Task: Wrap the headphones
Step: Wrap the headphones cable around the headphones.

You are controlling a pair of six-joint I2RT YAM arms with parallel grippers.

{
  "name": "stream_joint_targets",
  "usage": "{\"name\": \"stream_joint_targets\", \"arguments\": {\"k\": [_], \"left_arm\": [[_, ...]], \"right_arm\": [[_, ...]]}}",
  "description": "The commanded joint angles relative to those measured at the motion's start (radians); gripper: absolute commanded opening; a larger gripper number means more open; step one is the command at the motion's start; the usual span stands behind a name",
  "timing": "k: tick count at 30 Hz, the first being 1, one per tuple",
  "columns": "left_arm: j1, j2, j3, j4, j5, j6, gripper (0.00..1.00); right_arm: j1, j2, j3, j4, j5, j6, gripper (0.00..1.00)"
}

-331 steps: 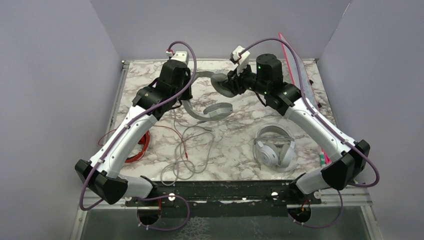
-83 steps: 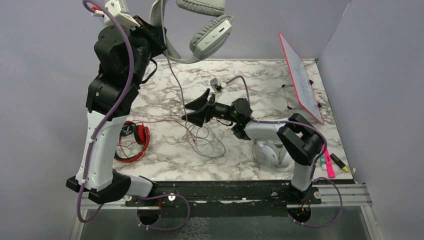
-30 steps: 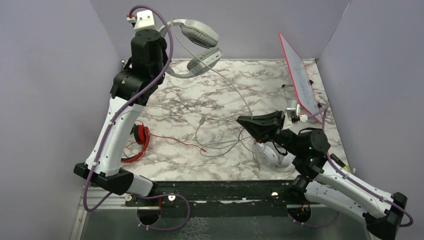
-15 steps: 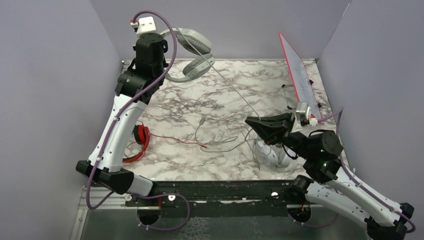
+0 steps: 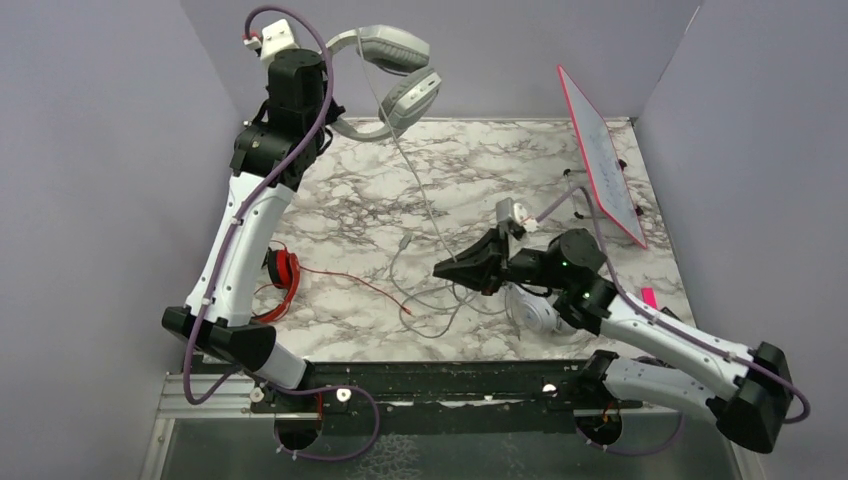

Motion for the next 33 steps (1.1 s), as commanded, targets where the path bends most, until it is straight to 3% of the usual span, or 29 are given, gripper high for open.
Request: {"name": "stream_joint_targets", "arguments": {"k": [1,4,7,13,17,19,22,26,29,33], "left_arm": [[0.009,0.015,0.126,0.086,0.261,-0.214,0.0],[0.011,0.026,0.174,0.091,0.408,-0.23,0.0],[0.011,-0.003,0.187,0.094,0.495,-0.198,0.0],[0.013,-0.077,0.166,0.081,0.736,-0.075,0.0],[0.013,-0.13,0.059,0.138,1.073,-0.002,0.0],[0.01,-0.17,-0.023,0.135,1.16,0.058,0.0],[0.006,-0.263,-0.145,0.089,1.194,0.183,0.0],[-0.057,-0.3,-0.206,-0.054,1.122,0.343,0.0],[-0.102,-0.304,-0.212,-0.157,0.981,0.449,0.0],[-0.129,-0.345,-0.244,-0.219,0.691,0.59,0.0]], "right_arm": [[0.011,0.175,-0.034,0.254,-0.149,0.094,0.01],[0.009,0.256,-0.082,0.362,-0.095,0.124,0.0],[-0.031,0.321,-0.099,0.363,0.015,0.133,0.0],[-0.287,0.546,-0.111,0.726,-0.279,0.423,0.01],[-0.385,0.734,0.008,0.838,-0.42,0.523,0.01],[-0.424,0.807,0.078,0.851,-0.457,0.576,0.03],[-0.463,0.871,0.207,0.718,-0.485,0.557,0.04],[-0.473,0.869,0.374,0.384,-0.492,0.395,0.05],[-0.476,0.829,0.495,0.064,-0.412,0.207,0.05],[-0.485,0.764,0.62,-0.248,-0.226,0.04,0.0]]}}
